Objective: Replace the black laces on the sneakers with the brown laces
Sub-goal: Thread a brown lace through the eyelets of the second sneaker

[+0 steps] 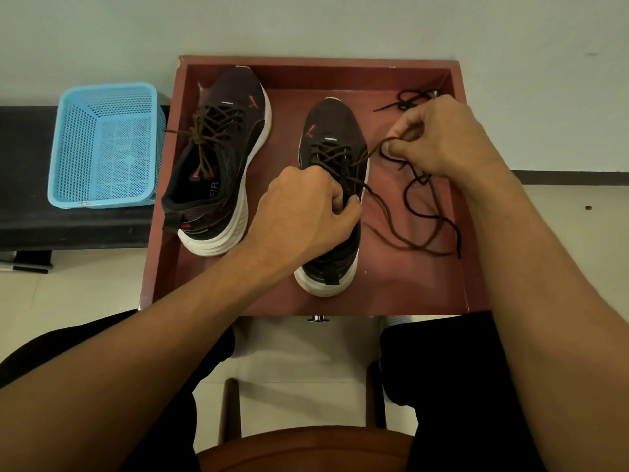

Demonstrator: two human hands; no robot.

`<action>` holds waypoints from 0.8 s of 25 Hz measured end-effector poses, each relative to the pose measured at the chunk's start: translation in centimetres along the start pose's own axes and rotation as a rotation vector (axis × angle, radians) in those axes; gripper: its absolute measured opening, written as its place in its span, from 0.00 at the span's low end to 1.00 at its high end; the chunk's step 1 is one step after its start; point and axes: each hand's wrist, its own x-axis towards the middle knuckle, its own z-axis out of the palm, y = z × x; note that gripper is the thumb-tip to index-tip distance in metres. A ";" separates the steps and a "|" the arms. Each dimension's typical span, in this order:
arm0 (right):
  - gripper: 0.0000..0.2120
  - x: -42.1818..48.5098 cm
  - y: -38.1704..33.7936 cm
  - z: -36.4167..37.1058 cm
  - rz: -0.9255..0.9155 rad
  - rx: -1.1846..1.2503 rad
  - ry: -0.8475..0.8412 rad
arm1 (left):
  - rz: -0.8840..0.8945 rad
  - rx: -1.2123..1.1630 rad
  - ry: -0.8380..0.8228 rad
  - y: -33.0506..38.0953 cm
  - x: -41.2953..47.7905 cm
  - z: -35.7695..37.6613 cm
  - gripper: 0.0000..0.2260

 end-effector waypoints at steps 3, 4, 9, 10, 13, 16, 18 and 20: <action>0.04 -0.5 -0.8 -0.4 -0.108 0.099 0.013 | 0.055 -0.090 0.148 0.1 1.0 -1.1 0.18; 0.04 -0.7 -1.3 -0.5 -0.159 0.113 -0.003 | 0.085 -0.141 0.216 0.0 1.5 -1.6 0.13; 0.05 -1.8 -2.8 -0.7 -0.332 0.156 -0.008 | 0.203 -0.158 0.240 -0.8 3.5 -2.3 0.13; 0.05 -1.8 -2.8 -0.7 -0.338 0.178 0.002 | 0.203 -0.135 0.231 -0.9 3.7 -2.4 0.12; 0.05 -1.6 -2.7 -0.9 -0.357 0.271 -0.001 | 0.163 -0.142 0.173 -1.2 4.0 -2.6 0.07; 0.07 -1.5 -2.5 -0.8 -0.368 0.336 0.000 | 0.146 -0.156 0.204 -1.6 3.9 -2.9 0.05; 0.08 -1.6 -2.0 -0.9 -0.343 0.411 0.039 | 0.097 -0.141 0.229 -2.4 3.9 -3.2 0.05; 0.10 -1.6 -1.4 -1.3 -0.309 0.489 0.084 | 0.054 -0.128 0.221 -3.2 4.0 -3.5 0.04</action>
